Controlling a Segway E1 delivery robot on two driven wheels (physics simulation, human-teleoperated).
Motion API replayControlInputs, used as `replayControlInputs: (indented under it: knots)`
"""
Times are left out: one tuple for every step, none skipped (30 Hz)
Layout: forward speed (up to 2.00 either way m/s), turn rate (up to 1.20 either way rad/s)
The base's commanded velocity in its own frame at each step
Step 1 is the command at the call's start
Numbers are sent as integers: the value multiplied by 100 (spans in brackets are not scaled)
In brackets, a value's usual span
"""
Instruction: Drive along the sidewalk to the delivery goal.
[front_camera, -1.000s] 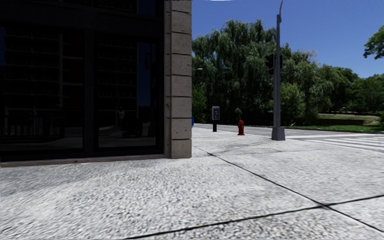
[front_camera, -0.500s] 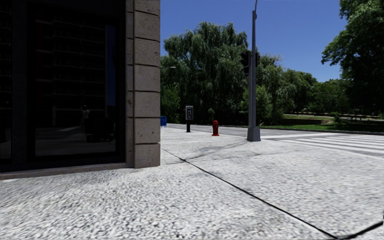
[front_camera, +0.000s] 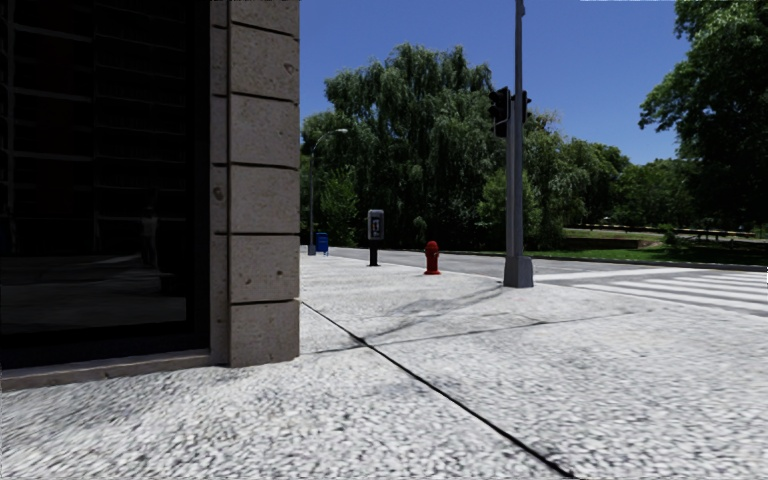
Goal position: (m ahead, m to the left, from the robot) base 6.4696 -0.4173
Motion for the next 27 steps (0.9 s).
replayControlInputs:
  knots:
    - [158,-48]
    - [160,-49]
    - [160,-49]
    - [160,-37]
    - [160,-9]
    - [161,0]
    - [161,0]
    - [162,0]
    - [163,0]
    - [163,0]
    - [163,0]
    - [163,0]
    - [163,0]
    - [162,0]
    - [162,0]
    - [162,0]
    - [162,0]
    - [162,0]
    - [161,0]
    - [161,0]
    - [161,0]
    - [161,0]
    - [161,0]
    - [162,0]
    - [162,0]
    - [163,0]
    - [163,0]
